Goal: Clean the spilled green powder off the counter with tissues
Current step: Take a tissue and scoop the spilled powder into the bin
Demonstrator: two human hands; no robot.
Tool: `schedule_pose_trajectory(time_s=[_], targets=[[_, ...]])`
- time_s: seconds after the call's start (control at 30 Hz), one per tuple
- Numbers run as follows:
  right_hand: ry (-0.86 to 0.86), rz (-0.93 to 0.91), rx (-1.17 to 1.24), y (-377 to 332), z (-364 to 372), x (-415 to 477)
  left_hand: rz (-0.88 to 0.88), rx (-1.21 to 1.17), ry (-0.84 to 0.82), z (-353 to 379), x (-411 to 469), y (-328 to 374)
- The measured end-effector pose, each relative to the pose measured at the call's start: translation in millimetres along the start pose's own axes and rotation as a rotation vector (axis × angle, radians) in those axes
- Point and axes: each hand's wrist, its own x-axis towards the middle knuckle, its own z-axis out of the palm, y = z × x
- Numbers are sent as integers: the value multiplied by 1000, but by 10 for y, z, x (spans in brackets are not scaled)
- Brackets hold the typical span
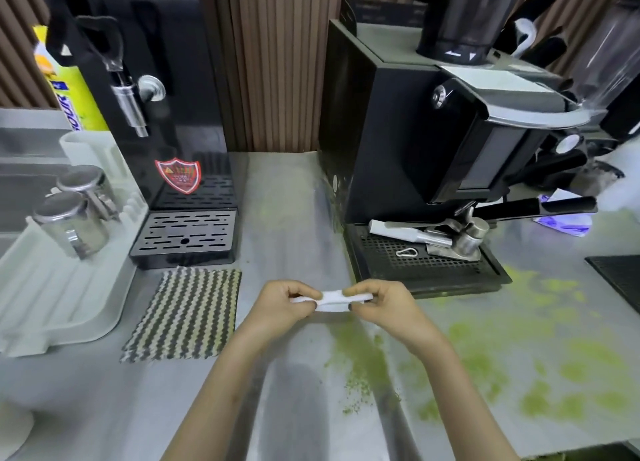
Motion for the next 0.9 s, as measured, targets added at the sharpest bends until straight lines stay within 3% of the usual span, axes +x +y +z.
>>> schedule_pose_trajectory(time_s=[0.13,0.23,0.43,0.6,0.67,0.73,0.9], targets=[[42,-62,-74,-3,4,150,62,4,19,-44,87,2],[-19,-122,-343,39,31,335,119,117,20,-23,231,-43],[32,-352,-971,211,157,877,381,598,163,20,672,-305],[-125,-349,-1341,352,333,1047,510,960,68,2,870,-550],[-86,-414,-1390,504,332,1086,570,1044,51,11,828,-627],[-112,-342,-1373,499,325,873,629,1087,62,48,697,-683],[-42,-408,-1261,725,304,181,772,1000,8,265,87,-952]])
